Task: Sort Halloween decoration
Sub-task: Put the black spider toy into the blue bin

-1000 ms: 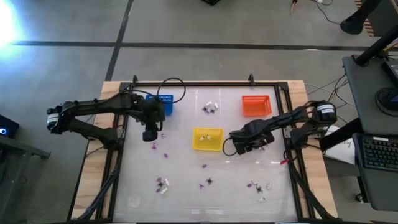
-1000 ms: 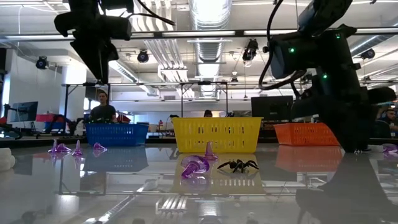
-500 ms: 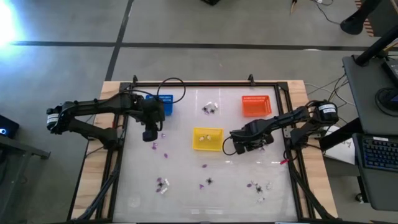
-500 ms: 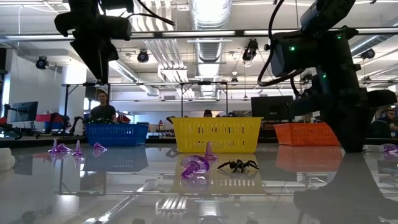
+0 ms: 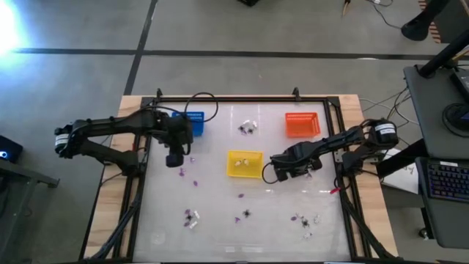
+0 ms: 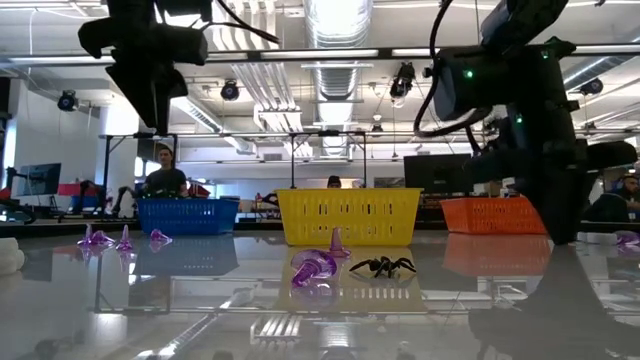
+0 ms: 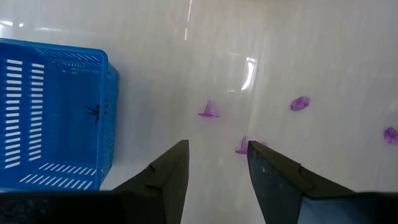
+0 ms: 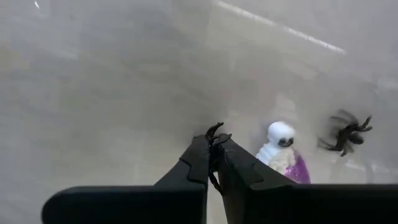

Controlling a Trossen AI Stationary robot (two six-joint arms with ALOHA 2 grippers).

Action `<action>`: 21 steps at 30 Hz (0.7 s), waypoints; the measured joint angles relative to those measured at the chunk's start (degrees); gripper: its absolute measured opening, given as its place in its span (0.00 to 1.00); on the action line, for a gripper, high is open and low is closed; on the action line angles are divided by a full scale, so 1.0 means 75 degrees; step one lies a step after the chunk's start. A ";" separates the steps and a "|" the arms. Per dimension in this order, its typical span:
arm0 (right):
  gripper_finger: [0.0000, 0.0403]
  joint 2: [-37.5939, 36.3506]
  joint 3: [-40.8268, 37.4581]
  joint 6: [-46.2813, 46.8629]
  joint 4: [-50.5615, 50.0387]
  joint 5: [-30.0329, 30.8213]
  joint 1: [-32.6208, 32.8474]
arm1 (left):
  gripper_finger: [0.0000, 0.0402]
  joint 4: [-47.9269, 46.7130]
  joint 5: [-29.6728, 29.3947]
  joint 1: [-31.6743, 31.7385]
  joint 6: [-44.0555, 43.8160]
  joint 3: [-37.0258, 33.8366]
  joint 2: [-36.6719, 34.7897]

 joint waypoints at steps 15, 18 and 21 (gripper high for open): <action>0.02 -0.0962 0.1520 0.0228 0.0002 0.1918 -0.0019 | 0.28 0.0003 -0.0019 0.0000 0.0218 0.0000 -0.0717; 0.02 -0.0682 0.2096 -0.0112 0.0027 0.2159 -0.0022 | 0.28 0.0006 -0.0053 -0.0002 0.0218 0.0000 -0.0782; 0.02 -0.0337 0.2698 -0.0696 0.0023 0.2310 -0.0085 | 0.28 0.0006 -0.0077 0.0000 0.0218 0.0000 -0.0843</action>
